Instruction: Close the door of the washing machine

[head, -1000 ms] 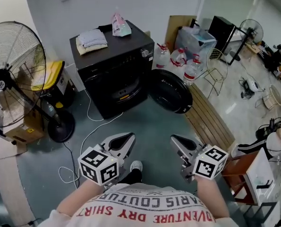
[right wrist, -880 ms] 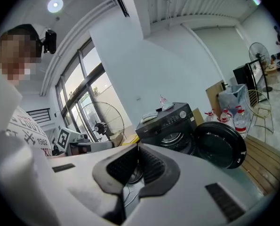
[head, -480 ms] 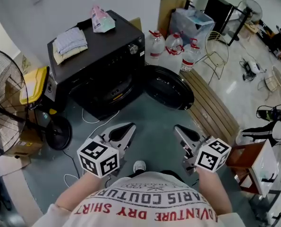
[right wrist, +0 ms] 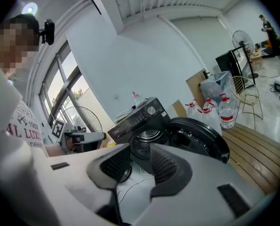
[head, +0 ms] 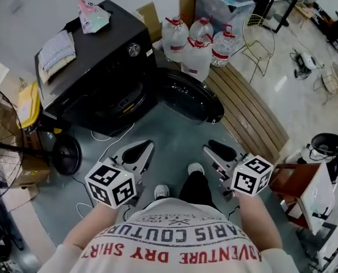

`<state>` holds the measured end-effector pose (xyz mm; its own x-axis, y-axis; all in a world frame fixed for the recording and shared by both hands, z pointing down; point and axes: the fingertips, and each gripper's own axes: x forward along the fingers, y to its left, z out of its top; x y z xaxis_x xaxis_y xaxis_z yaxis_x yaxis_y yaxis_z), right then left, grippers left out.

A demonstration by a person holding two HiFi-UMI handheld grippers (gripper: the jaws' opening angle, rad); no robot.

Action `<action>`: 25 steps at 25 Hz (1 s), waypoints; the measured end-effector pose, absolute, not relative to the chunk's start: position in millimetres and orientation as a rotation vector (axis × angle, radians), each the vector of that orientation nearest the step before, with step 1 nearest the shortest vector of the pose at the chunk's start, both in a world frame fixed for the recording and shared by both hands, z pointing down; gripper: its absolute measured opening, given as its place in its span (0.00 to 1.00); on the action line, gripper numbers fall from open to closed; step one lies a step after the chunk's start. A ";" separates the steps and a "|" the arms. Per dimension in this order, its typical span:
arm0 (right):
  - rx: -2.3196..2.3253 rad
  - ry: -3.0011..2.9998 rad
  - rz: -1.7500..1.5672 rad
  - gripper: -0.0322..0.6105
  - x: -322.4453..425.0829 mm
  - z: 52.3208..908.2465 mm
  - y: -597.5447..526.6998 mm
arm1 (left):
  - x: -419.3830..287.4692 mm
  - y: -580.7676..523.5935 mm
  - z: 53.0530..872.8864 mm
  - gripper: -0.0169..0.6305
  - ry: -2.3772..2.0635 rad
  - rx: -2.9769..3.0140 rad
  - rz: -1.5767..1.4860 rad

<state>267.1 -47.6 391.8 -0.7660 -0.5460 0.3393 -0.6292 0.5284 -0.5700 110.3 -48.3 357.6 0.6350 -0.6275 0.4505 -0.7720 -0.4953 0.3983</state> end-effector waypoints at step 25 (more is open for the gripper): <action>0.705 -2.274 0.511 0.38 377.2 564.4 -231.8 | 152.5 -138.1 409.2 0.07 -1.399 2.027 0.429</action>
